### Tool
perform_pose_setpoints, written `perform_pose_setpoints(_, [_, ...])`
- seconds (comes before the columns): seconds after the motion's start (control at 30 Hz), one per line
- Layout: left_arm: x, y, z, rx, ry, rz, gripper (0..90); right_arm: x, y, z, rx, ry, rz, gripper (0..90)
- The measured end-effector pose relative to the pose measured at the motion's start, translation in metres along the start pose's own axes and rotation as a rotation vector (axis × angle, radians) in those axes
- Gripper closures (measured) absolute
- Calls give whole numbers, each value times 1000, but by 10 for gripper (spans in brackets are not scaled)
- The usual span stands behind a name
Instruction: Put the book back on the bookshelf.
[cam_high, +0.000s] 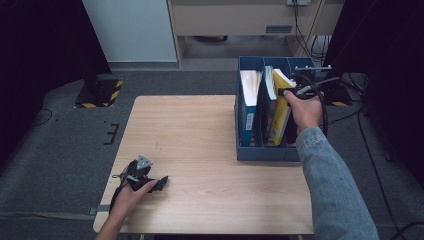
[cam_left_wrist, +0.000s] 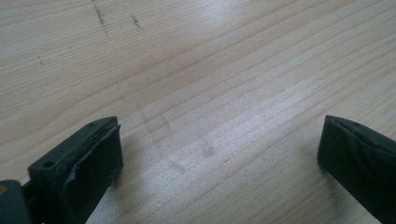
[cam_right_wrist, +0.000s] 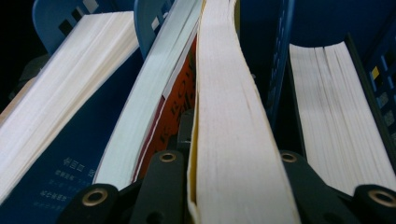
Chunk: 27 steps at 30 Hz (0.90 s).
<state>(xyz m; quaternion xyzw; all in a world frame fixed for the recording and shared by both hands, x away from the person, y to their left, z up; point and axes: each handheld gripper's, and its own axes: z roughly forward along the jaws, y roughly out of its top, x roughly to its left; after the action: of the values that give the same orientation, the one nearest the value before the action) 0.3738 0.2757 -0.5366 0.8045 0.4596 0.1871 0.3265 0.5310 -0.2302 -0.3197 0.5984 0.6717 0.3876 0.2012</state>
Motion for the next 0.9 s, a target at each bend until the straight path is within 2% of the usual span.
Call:
perform_pose_setpoints(0.3, [0, 0, 0, -1, -1, 0, 0, -2, -8, 5, 12, -2, 2, 743])
perform_pose_setpoints(0.57, [0, 0, 0, -2, -2, 1, 0, 0, -10, 11, 2, -10, 3, 743])
perform_pose_setpoints(0.9, [0, 0, 1, -4, -1, 1, 0, -6, -20, 16, 7, -7, 30, 742])
